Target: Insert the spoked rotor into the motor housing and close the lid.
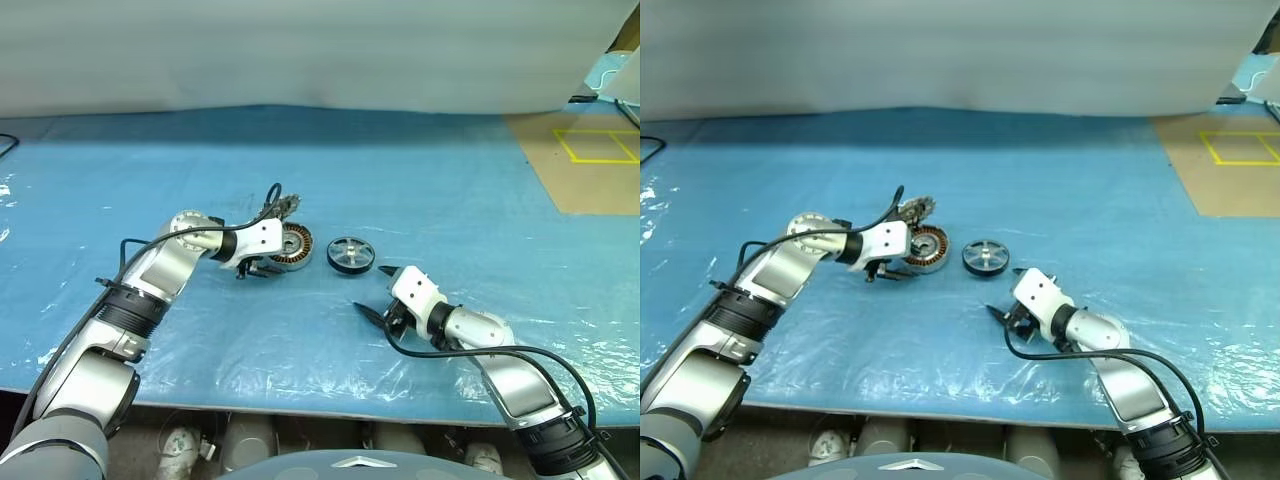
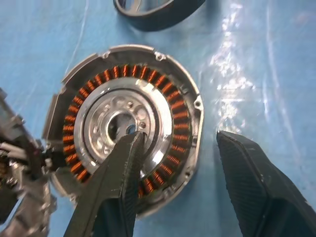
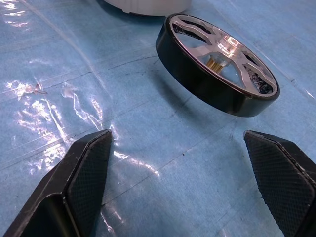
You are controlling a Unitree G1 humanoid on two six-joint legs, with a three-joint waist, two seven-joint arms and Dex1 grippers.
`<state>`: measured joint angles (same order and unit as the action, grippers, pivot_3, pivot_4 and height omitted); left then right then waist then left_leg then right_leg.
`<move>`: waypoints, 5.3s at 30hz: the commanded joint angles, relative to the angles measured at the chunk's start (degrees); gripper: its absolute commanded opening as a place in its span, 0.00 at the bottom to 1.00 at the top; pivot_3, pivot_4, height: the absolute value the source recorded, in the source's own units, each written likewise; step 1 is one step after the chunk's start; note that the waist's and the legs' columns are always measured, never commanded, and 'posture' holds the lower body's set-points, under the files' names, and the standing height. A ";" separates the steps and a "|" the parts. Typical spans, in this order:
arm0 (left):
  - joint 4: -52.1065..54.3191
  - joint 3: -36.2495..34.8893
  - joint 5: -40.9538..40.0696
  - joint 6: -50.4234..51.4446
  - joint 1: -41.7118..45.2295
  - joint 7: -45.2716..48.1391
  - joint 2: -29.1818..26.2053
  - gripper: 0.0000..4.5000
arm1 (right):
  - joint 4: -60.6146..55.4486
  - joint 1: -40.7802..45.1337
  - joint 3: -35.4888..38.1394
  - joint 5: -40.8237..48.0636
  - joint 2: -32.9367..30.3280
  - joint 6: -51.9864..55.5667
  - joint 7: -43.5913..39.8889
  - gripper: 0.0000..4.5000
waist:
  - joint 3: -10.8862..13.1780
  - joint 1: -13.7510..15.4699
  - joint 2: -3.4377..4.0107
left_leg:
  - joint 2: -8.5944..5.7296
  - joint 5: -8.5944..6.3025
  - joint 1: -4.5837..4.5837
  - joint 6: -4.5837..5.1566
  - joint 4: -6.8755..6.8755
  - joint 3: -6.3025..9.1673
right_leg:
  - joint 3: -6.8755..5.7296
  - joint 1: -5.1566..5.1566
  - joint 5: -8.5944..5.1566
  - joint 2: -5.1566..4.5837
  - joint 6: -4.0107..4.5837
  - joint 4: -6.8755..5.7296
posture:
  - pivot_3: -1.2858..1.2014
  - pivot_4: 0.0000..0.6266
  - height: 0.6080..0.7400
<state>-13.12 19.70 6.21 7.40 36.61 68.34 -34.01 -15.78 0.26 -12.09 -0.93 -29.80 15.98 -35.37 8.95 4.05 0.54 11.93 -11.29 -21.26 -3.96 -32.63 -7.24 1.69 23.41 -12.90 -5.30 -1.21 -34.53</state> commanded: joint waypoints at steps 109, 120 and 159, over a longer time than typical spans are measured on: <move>-1.96 3.31 -2.86 -20.11 -1.71 12.67 -4.91 0.45 | 0.22 -2.51 -1.29 -0.79 0.26 0.59 0.99 1.00 | -0.03 -0.08 -0.38 | -0.01 0.00 0.23 -0.02 0.32 0.00 | -0.03 -0.17 -0.01 0.03 0.00 0.16 | 0.52 0.24 1.00; 5.78 4.44 -1.86 -15.35 -4.86 17.07 -10.82 0.45 | -0.24 -3.03 -0.97 -0.35 -0.24 0.84 -0.32 1.00 | -0.04 -0.14 -0.38 | 0.02 0.00 0.26 -0.03 0.40 -0.02 | -0.03 -0.11 -0.04 0.05 0.04 0.14 | 0.52 0.24 1.00; 21.92 -8.90 -22.26 -9.18 -12.36 11.88 -9.60 0.87 | -9.44 -8.68 2.86 -1.34 -6.26 -1.11 -2.04 1.00 | -0.15 0.05 -0.34 | -0.01 0.00 0.19 -0.02 0.34 -0.06 | -0.02 -0.10 -0.08 0.01 0.03 0.13 | 0.52 0.24 1.00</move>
<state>6.95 14.20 -11.65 -1.26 25.31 82.29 -44.64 -22.02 -6.98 -10.13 -0.38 -34.03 15.33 -36.77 8.80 4.10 0.21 11.90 -11.28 -21.10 -3.98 -32.30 -7.30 1.67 23.32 -12.98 -5.31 -1.19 -34.40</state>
